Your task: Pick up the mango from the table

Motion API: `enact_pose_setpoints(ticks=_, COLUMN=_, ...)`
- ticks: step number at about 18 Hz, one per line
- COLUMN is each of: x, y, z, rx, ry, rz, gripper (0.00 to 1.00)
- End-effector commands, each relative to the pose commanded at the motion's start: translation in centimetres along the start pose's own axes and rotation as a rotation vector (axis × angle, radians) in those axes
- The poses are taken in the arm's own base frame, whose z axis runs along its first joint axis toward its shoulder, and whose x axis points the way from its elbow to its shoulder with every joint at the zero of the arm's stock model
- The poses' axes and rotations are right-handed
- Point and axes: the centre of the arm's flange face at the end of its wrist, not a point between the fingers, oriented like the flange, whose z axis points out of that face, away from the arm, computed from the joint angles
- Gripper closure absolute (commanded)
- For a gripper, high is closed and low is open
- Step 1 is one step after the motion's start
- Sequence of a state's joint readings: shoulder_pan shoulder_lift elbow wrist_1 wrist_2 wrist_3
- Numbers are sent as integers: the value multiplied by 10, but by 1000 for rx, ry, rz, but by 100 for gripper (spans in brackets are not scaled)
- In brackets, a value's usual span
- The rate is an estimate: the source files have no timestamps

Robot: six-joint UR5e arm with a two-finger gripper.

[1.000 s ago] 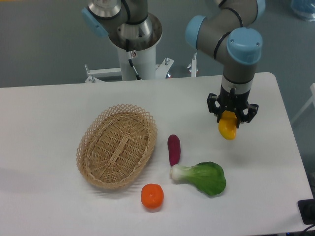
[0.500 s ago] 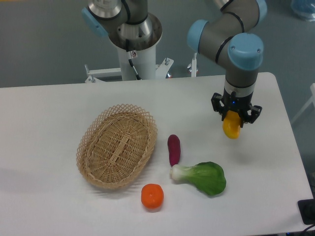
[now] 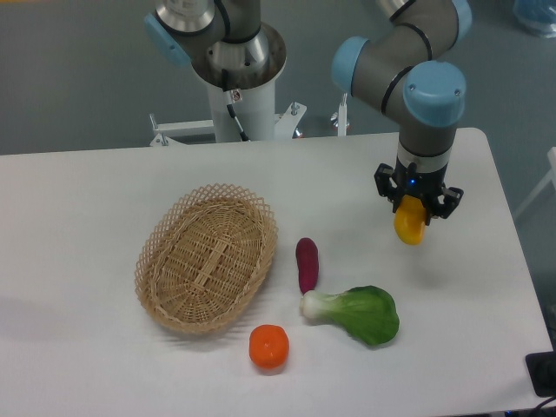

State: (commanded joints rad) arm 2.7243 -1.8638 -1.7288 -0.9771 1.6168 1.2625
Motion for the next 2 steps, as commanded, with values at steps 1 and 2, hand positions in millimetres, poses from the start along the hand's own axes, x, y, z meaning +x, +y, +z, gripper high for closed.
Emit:
enact_pose_setpoints(ticks=1, x=0, y=0, z=0, rx=0, ry=0, rz=0, gripper=53)
enact_pose_setpoints(ticks=2, x=0, y=0, z=-1, rx=0, ry=-1, rz=0, gripper=53)
